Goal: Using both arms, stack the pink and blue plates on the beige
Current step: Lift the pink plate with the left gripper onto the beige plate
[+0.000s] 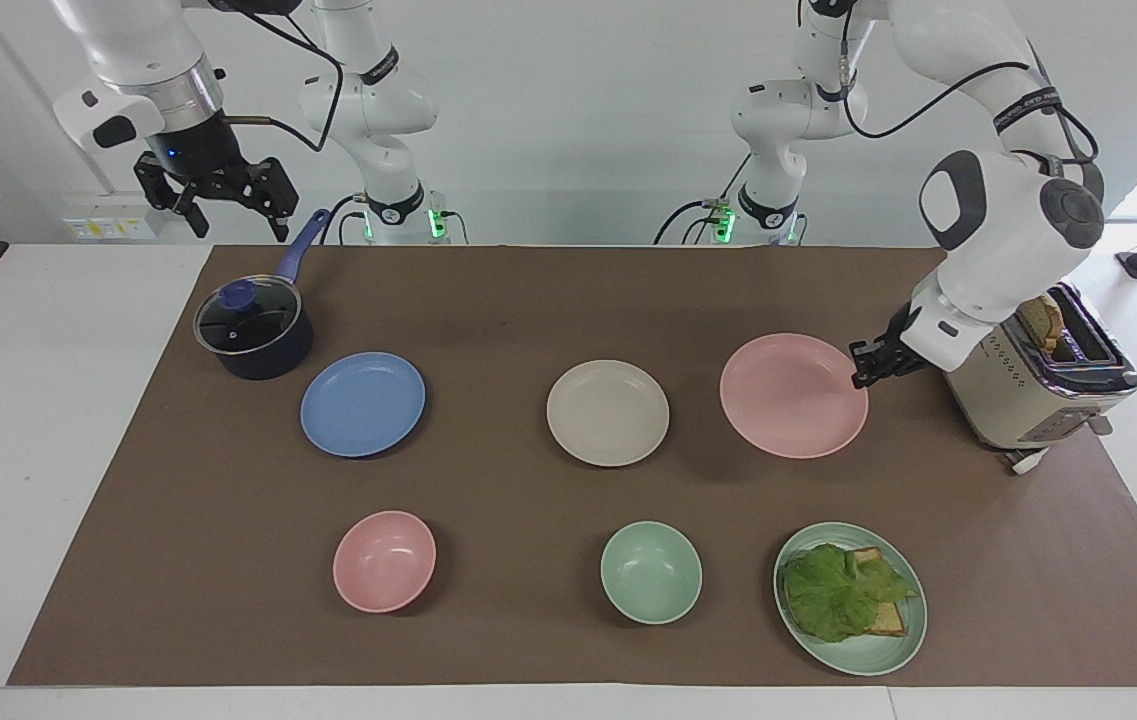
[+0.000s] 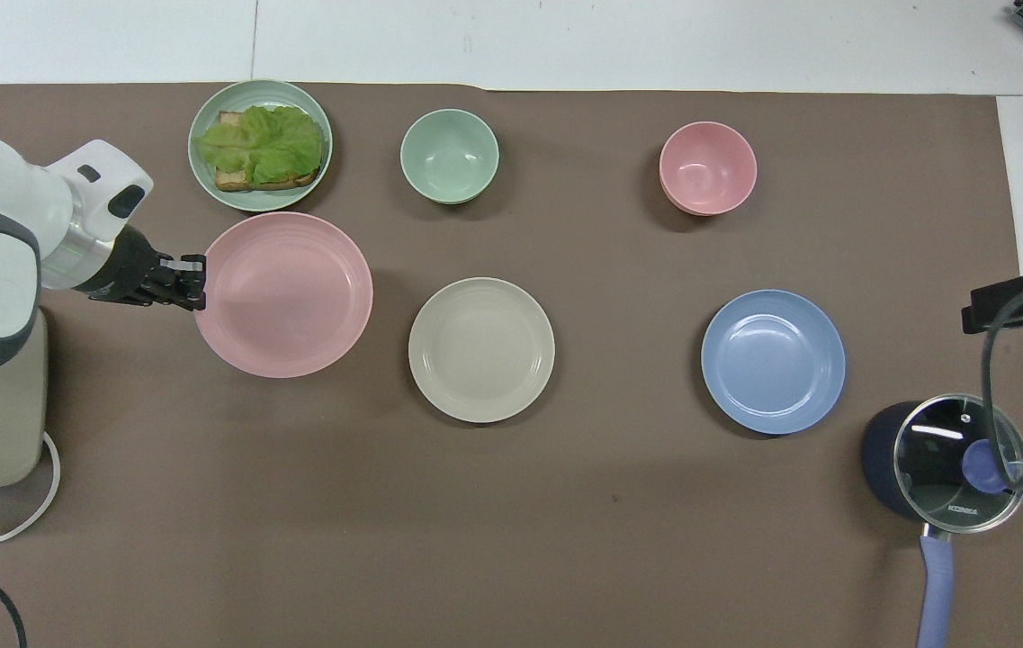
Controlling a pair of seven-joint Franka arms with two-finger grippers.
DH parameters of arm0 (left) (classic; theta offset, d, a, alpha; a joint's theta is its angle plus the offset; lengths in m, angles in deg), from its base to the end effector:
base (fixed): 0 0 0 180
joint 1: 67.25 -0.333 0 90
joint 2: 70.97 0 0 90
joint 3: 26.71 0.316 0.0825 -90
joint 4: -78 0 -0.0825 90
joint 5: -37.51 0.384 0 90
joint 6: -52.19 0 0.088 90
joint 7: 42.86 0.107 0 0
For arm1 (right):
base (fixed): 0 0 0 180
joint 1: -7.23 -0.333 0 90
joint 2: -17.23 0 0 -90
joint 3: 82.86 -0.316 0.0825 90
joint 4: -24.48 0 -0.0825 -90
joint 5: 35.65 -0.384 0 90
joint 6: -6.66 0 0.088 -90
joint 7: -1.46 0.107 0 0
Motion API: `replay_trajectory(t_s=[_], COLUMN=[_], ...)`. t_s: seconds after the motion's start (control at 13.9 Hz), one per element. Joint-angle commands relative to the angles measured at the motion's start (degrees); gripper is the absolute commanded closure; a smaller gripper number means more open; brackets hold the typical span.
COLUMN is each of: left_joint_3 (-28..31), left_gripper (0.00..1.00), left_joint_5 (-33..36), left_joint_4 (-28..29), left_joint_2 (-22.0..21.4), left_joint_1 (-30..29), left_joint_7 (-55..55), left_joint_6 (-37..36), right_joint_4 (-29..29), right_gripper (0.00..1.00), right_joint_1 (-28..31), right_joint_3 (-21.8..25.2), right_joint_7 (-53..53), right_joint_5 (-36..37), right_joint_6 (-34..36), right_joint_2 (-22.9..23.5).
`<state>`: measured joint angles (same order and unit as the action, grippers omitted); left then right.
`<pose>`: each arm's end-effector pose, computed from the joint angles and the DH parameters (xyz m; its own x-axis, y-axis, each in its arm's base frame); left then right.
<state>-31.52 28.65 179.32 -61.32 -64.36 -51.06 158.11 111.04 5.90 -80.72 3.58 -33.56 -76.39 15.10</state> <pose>0.5942 -0.0901 0.4574 0.9924 0.0498 -0.1127 0.0658 -0.9875 0.1431 0.5302 -0.0122 0.6622 0.9982 -0.0554 -0.0227 -0.0546 -0.9979 0.0358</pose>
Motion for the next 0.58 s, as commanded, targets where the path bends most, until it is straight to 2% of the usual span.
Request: replay_trajectory(t_s=[0.0,0.29,0.5], left_joint_3=[0.8,0.9,0.9], left_gripper=[1.0,1.0,1.0], left_joint_5=[-2.3,-2.7,-2.7], left_joint_4=[2.4,4.9,5.8], left_joint_2=[-1.8,-1.4,-0.2], left_joint_1=[3.0,10.9,14.7], left_joint_7=[-3.0,-12.2,-16.3], left_joint_6=[1.8,8.8,12.1], right_joint_4=[0.1,0.1,0.1], right_gripper=[0.0,0.0,0.0], right_joint_1=[0.7,0.7,0.8], right_joint_3=[-0.2,-0.2,-0.2], right_joint_7=[-1.9,-1.7,-1.3], right_joint_5=[-0.9,-0.9,-0.9], right_joint_6=[0.4,0.4,0.4], right_joint_2=[-0.2,-0.2,-0.2])
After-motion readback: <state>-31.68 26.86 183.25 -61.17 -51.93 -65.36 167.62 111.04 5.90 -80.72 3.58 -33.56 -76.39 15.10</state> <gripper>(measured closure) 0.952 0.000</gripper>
